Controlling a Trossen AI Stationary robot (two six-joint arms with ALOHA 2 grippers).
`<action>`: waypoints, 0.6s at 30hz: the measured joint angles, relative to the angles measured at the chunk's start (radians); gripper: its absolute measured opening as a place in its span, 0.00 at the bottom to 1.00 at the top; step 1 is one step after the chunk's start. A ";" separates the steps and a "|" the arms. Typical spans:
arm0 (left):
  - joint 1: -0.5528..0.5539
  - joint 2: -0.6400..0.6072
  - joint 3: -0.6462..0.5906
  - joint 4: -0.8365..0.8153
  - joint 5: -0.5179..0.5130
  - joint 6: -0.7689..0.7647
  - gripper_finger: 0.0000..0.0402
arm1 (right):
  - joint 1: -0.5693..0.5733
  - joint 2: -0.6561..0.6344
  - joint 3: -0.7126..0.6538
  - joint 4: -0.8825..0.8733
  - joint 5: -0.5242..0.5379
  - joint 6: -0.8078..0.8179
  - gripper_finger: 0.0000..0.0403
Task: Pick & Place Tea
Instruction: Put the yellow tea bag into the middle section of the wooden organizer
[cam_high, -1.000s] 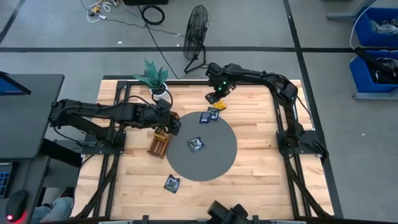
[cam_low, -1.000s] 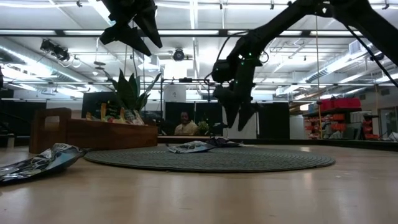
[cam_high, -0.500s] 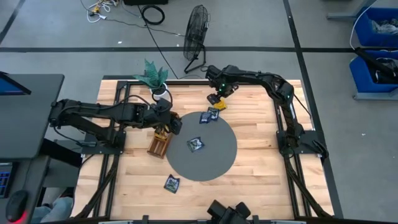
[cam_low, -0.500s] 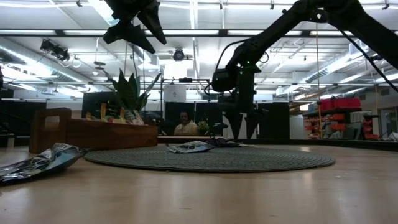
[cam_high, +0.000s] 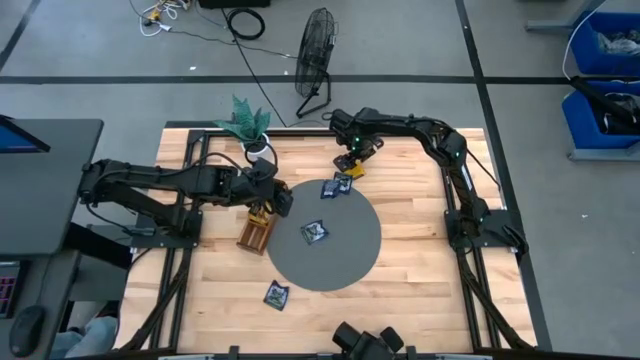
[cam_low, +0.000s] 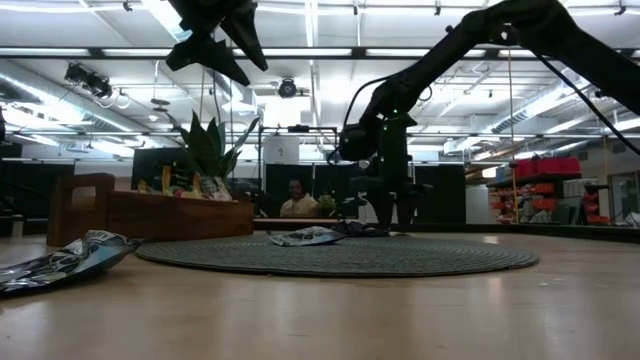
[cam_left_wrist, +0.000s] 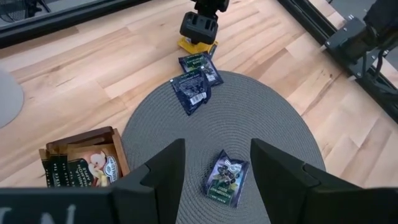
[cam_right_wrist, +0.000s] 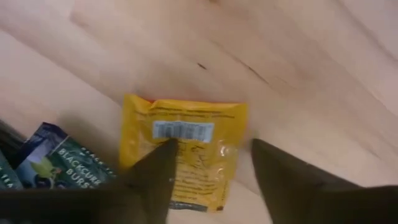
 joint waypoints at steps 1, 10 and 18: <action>0.000 0.000 0.000 0.000 0.002 0.000 0.46 | 0.000 0.001 0.000 0.003 0.000 -0.002 0.50; 0.000 0.000 0.000 0.000 0.003 0.001 0.46 | -0.001 0.003 -0.003 0.024 0.011 -0.060 0.03; 0.000 0.000 0.000 0.000 0.003 0.002 0.46 | -0.002 -0.054 -0.012 0.033 0.030 -0.079 0.01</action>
